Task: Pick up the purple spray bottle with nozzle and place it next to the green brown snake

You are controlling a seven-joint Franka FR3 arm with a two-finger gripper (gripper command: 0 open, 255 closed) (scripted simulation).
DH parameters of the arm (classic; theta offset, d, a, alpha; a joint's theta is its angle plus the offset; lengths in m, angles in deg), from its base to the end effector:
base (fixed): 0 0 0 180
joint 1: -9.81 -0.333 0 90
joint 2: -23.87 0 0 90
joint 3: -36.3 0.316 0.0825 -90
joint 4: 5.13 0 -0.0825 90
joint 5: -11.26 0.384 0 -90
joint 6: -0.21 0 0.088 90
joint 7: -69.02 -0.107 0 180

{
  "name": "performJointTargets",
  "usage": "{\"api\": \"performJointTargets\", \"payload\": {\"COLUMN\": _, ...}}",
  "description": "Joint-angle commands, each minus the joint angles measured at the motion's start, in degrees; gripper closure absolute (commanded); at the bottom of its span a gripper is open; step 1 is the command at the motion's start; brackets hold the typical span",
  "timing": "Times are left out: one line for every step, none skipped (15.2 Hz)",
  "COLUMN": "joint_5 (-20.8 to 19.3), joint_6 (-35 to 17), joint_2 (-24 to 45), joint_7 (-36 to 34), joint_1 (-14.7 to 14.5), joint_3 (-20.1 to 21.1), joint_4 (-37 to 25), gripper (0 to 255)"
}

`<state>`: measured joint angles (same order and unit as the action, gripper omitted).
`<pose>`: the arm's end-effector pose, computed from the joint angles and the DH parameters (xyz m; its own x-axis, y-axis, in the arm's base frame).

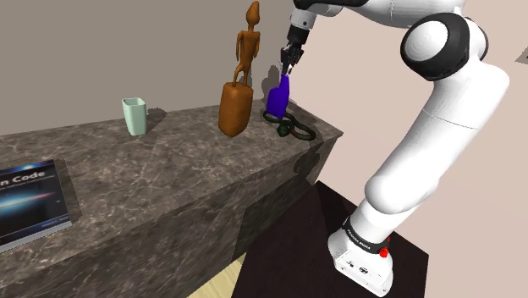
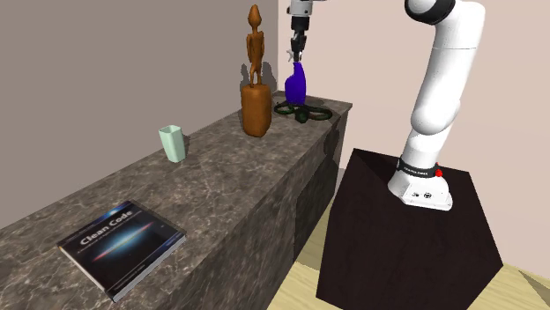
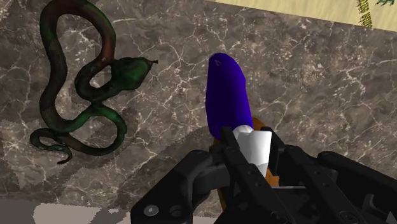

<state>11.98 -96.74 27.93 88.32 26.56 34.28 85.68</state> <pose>0.5555 -0.1868 0.5883 0.9993 0.0081 0.0376 0.0080 -1.0000 0.0025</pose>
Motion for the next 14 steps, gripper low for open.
{"api": "performJointTargets", "payload": {"joint_5": 0.00, "joint_6": -1.71, "joint_2": -0.30, "joint_7": 0.08, "joint_1": 0.03, "joint_3": -0.03, "joint_4": 1.96, "gripper": 255}}
{"api": "performJointTargets", "payload": {"joint_5": 0.00, "joint_6": -2.50, "joint_2": -0.39, "joint_7": 0.08, "joint_1": 0.03, "joint_3": -0.02, "joint_4": 2.85, "gripper": 255}}
{"api": "performJointTargets", "payload": {"joint_5": 0.00, "joint_6": -3.30, "joint_2": -0.47, "joint_7": 0.09, "joint_1": 0.02, "joint_3": -0.02, "joint_4": 3.72, "gripper": 255}}
{"api": "performJointTargets", "payload": {"joint_5": 0.00, "joint_6": -4.09, "joint_2": -0.53, "joint_7": 0.09, "joint_1": 0.02, "joint_3": -0.02, "joint_4": 4.57, "gripper": 255}}
{"api": "performJointTargets", "payload": {"joint_5": 0.00, "joint_6": -4.87, "joint_2": -0.58, "joint_7": 0.10, "joint_1": 0.02, "joint_3": -0.02, "joint_4": 5.40, "gripper": 255}}
{"api": "performJointTargets", "payload": {"joint_5": 0.00, "joint_6": -5.65, "joint_2": -0.62, "joint_7": 0.10, "joint_1": 0.02, "joint_3": -0.02, "joint_4": 6.22, "gripper": 255}}
{"api": "performJointTargets", "payload": {"joint_5": 0.00, "joint_6": -6.42, "joint_2": -0.64, "joint_7": 0.11, "joint_1": 0.01, "joint_3": -0.02, "joint_4": 7.01, "gripper": 255}}
{"api": "performJointTargets", "payload": {"joint_5": 0.00, "joint_6": -7.20, "joint_2": -0.65, "joint_7": 0.12, "joint_1": 0.01, "joint_3": -0.02, "joint_4": 7.80, "gripper": 255}}
{"api": "performJointTargets", "payload": {"joint_5": 0.00, "joint_6": -7.97, "joint_2": -0.64, "joint_7": 0.12, "joint_1": 0.01, "joint_3": -0.01, "joint_4": 8.56, "gripper": 255}}
{"api": "performJointTargets", "payload": {"joint_5": 0.01, "joint_6": -8.73, "joint_2": -0.63, "joint_7": 0.13, "joint_1": 0.01, "joint_3": -0.01, "joint_4": 9.31, "gripper": 255}}
{"api": "performJointTargets", "payload": {"joint_5": 0.01, "joint_6": -9.49, "joint_2": -0.60, "joint_7": 0.14, "joint_1": 0.01, "joint_3": -0.01, "joint_4": 10.04, "gripper": 255}}
{"api": "performJointTargets", "payload": {"joint_5": 0.01, "joint_6": -10.25, "joint_2": -0.55, "joint_7": 0.15, "joint_1": 0.01, "joint_3": -0.01, "joint_4": 10.76, "gripper": 255}}
{"api": "performJointTargets", "payload": {"joint_5": 0.02, "joint_6": -11.01, "joint_2": -0.50, "joint_7": 0.16, "joint_1": 0.01, "joint_3": -0.01, "joint_4": 11.46, "gripper": 255}}
{"api": "performJointTargets", "payload": {"joint_5": 0.02, "joint_6": -11.77, "joint_2": -0.43, "joint_7": 0.17, "joint_1": 0.01, "joint_3": -0.01, "joint_4": 12.15, "gripper": 255}}
